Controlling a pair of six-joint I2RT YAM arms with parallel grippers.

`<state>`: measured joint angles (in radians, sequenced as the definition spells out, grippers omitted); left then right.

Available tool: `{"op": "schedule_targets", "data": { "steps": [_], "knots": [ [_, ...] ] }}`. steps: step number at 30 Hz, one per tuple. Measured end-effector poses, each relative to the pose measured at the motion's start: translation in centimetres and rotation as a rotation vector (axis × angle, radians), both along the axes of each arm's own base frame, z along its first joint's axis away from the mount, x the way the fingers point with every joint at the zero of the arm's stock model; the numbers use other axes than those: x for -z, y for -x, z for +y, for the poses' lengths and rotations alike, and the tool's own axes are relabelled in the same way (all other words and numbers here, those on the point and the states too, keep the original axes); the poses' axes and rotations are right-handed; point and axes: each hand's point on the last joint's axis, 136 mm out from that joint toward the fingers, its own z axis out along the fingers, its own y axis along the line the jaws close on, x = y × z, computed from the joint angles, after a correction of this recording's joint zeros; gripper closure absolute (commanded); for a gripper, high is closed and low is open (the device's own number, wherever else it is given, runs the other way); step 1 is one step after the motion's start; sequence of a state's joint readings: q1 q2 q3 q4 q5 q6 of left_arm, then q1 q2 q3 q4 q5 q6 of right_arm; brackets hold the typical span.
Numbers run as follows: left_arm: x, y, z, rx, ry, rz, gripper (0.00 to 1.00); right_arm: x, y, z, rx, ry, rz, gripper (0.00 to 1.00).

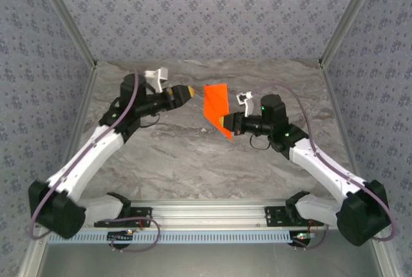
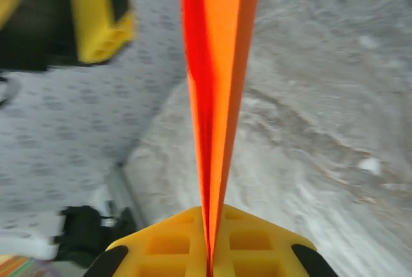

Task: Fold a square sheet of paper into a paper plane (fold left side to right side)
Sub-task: Turn over the paper at the center of the table.

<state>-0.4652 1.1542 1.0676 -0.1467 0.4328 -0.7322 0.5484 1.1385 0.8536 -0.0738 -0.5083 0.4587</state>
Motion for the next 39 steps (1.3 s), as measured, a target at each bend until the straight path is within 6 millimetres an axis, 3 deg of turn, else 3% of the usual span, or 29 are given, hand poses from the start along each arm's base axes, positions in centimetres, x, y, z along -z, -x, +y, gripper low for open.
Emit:
{"op": "schedule_targets", "data": {
  "steps": [4,9,14,18,23,27,32,36,39],
  "knots": [
    [-0.4,2.0,4.4,-0.157,-0.093,-0.09,0.33,1.4,0.0,-0.6,0.134,0.385,-0.067,0.96],
    [2.0,3.5,8.9,-0.327,-0.205,-0.091,0.28,6.3,-0.8,-2.2,0.244,0.995,-0.108,0.96],
    [2.6,4.0,11.0,-0.408,-0.268,-0.088,0.28,11.5,-1.4,-2.7,0.215,1.486,-0.155,0.96],
    [3.0,4.1,11.5,-0.429,-0.289,-0.077,0.27,14.6,-1.7,-2.1,0.154,1.711,-0.195,0.95],
    [3.2,4.1,11.6,-0.431,-0.294,-0.072,0.27,17.7,-2.1,-1.8,0.099,1.844,-0.194,0.92],
    [3.8,3.8,11.5,-0.431,-0.31,-0.053,0.27,19.5,-1.6,-1.5,0.032,1.886,-0.171,0.69],
    [6.5,3.1,11.1,-0.415,-0.374,0.029,0.26,20.9,0.3,0.2,-0.076,1.796,-0.104,0.39],
    [8.1,2.6,10.7,-0.396,-0.386,0.095,0.24,20.1,2.7,1.7,-0.15,1.617,-0.053,0.18],
    [9.0,2.0,10.2,-0.374,-0.354,0.14,0.24,17.2,4.4,2.7,-0.176,1.426,-0.04,0.07]
  ]
}}
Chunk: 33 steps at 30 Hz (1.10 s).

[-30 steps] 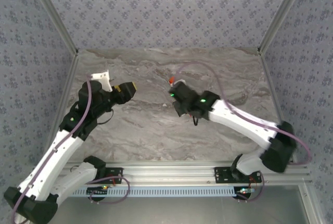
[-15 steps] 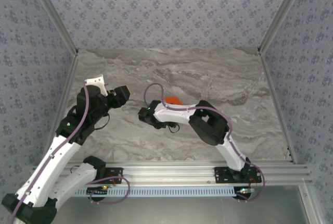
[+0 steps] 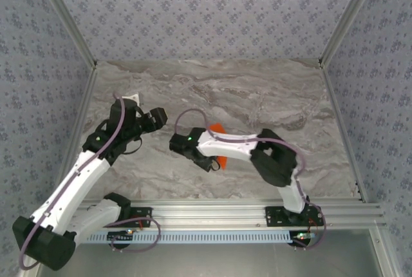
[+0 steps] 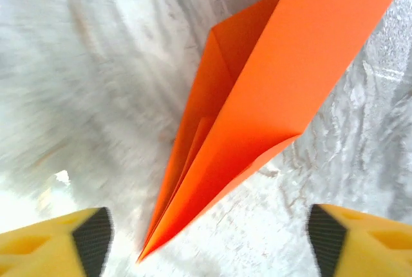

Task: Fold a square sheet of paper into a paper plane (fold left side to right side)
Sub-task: Turn over the paper at the center of the table, then pick up the paper from the center of the table.

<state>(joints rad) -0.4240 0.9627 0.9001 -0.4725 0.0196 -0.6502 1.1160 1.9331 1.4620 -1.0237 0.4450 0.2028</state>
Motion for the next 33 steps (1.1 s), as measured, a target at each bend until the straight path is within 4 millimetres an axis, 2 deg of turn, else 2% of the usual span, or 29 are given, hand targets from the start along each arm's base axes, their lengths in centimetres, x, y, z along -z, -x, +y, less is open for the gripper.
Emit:
{"op": "schedule_targets", "data": {
  "steps": [2,5,7,9,13,16,19,23,28,33],
  "knots": [
    [0.6,-0.5,-1.0,0.025,0.038,0.026,0.24,-2.7,0.8,0.5,0.0,-0.147,0.013,0.02],
    [2.1,-1.3,-3.2,0.09,0.111,0.069,0.24,-6.7,0.9,0.1,0.026,-0.39,0.021,0.0],
    [3.9,-1.5,-4.8,0.137,0.155,0.117,0.25,-8.7,0.2,-1.1,0.074,-0.554,0.025,0.0],
    [5.8,-1.4,-6.5,0.183,0.188,0.168,0.25,-9.6,-0.8,-3.1,0.148,-0.709,0.035,0.0],
    [9.6,-0.6,-10.3,0.273,0.233,0.267,0.25,-9.4,-3.0,-6.6,0.305,-0.953,0.041,0.0],
    [11.7,-0.4,-12.7,0.32,0.26,0.317,0.26,-8.6,-3.6,-8.0,0.386,-1.081,0.078,0.0],
    [13.8,-0.4,-14.3,0.344,0.276,0.359,0.27,-8.0,-4.0,-8.8,0.445,-1.182,0.115,0.0],
    [16.4,-0.5,-15.3,0.352,0.279,0.414,0.28,-8.0,-4.1,-9.7,0.484,-1.262,0.141,0.0],
    [17.8,-1.6,-16.7,0.363,0.312,0.437,0.36,-8.9,-3.8,-9.8,0.466,-1.325,0.153,0.01],
    [18.4,-2.5,-18.0,0.387,0.36,0.432,0.55,-9.0,-3.7,-10.0,0.462,-1.352,0.167,0.05]
  ]
}}
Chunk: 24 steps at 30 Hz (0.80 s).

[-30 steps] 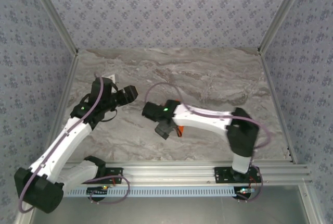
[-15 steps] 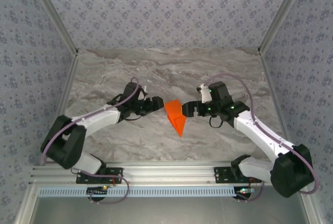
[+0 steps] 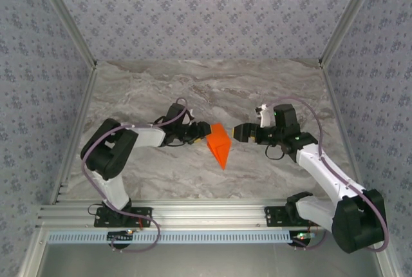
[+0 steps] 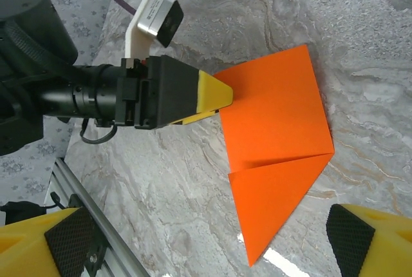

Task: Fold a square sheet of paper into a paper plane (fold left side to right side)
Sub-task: Pick up the paper from the center of the table.

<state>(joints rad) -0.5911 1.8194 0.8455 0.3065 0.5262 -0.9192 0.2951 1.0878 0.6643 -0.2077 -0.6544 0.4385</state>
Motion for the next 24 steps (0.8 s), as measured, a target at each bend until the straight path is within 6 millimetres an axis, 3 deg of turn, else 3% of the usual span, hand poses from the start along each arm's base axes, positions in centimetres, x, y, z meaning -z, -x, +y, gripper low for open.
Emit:
{"op": "schedule_targets", "data": {
  "steps": [5,10,19,24],
  "knots": [
    [0.2,-0.3,-0.7,0.016,0.029,0.001,0.84,0.5,0.1,0.0,-0.016,-0.024,0.008,0.12],
    [-1.0,-0.5,-0.9,0.04,0.047,-0.049,0.99,1.8,-0.1,0.5,-0.057,-0.025,0.001,0.15],
    [-8.8,0.4,1.6,0.088,0.195,-0.232,1.0,4.0,-1.5,2.9,-0.188,-0.133,0.002,0.2],
    [-11.1,1.5,1.5,0.155,0.264,-0.273,1.0,4.3,-2.6,4.2,-0.259,-0.209,-0.014,0.27]
  ]
}}
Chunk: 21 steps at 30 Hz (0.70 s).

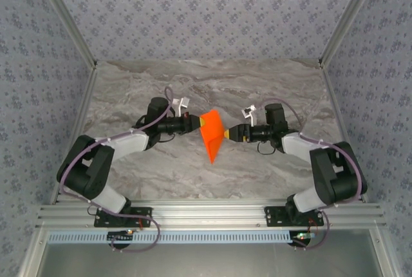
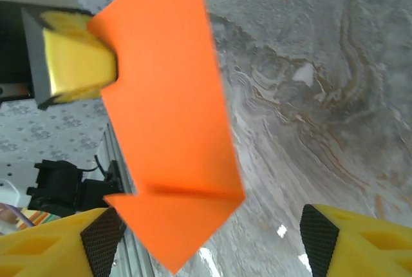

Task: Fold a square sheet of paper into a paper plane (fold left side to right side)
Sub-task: Pick up the paper from the center of the table, then place the paper at the center of the table.

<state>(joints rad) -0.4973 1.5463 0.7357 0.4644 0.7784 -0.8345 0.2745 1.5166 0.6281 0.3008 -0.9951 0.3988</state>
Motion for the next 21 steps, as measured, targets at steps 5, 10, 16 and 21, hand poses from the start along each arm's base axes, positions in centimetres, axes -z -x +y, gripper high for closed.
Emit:
{"op": "schedule_targets", "data": {
  "steps": [5,10,16,21],
  "knots": [
    [-0.5,0.8,-0.2,0.049,0.021,-0.006,1.0,-0.9,-1.8,1.2,-0.056,-0.069,-0.03,0.38],
    [-0.7,1.2,-0.3,0.07,0.028,-0.008,1.0,-1.2,-1.9,2.0,-0.104,-0.106,-0.03,0.55],
    [-0.5,1.1,-0.3,0.07,0.026,-0.007,1.0,-1.0,-1.6,2.4,-0.13,-0.107,-0.016,0.91],
    [2.1,0.3,0.4,0.055,-0.026,0.034,0.75,0.0,-1.5,2.1,-0.112,-0.067,0.032,1.0]
  ]
}}
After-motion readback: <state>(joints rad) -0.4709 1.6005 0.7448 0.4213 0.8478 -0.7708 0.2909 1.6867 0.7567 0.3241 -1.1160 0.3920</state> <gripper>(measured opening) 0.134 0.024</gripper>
